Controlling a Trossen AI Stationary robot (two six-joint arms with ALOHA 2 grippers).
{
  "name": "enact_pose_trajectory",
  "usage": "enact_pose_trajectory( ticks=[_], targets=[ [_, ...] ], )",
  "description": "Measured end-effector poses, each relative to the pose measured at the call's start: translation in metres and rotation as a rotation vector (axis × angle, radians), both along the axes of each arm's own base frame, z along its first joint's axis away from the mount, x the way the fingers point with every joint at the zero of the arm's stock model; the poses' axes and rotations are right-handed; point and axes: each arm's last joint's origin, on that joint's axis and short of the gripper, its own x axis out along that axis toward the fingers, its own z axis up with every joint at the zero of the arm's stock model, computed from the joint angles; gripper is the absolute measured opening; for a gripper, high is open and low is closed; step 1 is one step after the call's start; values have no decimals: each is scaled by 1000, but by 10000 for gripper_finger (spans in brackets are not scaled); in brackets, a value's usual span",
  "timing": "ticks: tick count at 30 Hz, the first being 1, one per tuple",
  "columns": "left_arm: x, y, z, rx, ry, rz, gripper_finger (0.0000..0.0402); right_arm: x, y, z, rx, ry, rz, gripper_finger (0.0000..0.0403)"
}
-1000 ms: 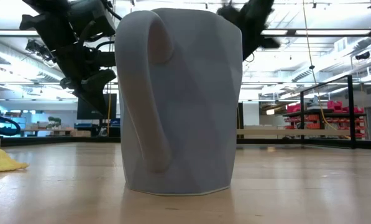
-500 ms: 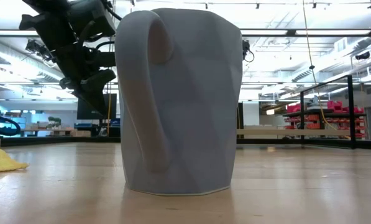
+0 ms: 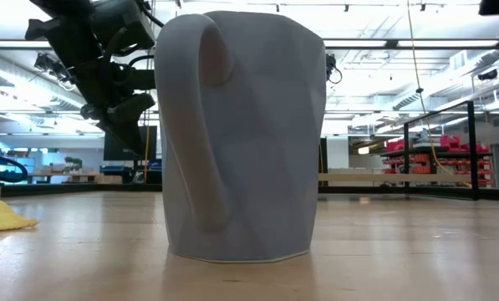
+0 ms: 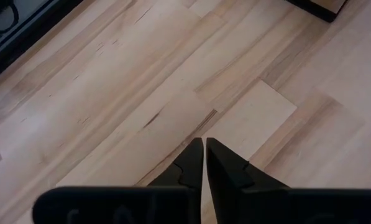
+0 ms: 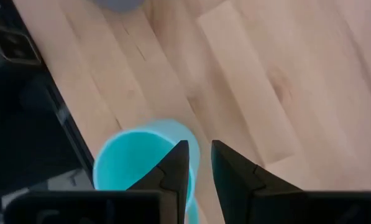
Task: Stack small to large cups/mugs on shelf
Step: Put the light blue mug on the shelf
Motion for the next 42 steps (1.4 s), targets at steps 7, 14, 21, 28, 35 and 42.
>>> enact_pose_trajectory(
  ticks=[7, 14, 21, 28, 35, 42],
  targets=[
    [0, 0, 0, 13, 19, -26, 22, -5, 19, -19, 0, 88, 62, 77],
    [0, 0, 0, 15, 22, -30, 27, -12, 26, -20, -28, 72, 68, 77],
    [0, 0, 0, 20, 30, -41, 30, -15, 23, -31, -60, 83, 61, 77],
    [0, 0, 0, 20, 30, -41, 24, -16, 24, -40, -22, 91, 63, 77],
    [0, 0, 0, 20, 30, -41, 35, -16, 24, -40, -26, 92, 72, 77],
    [0, 0, 0, 20, 29, -40, 31, -10, 18, -40, -32, 89, 84, 77]
  ],
)
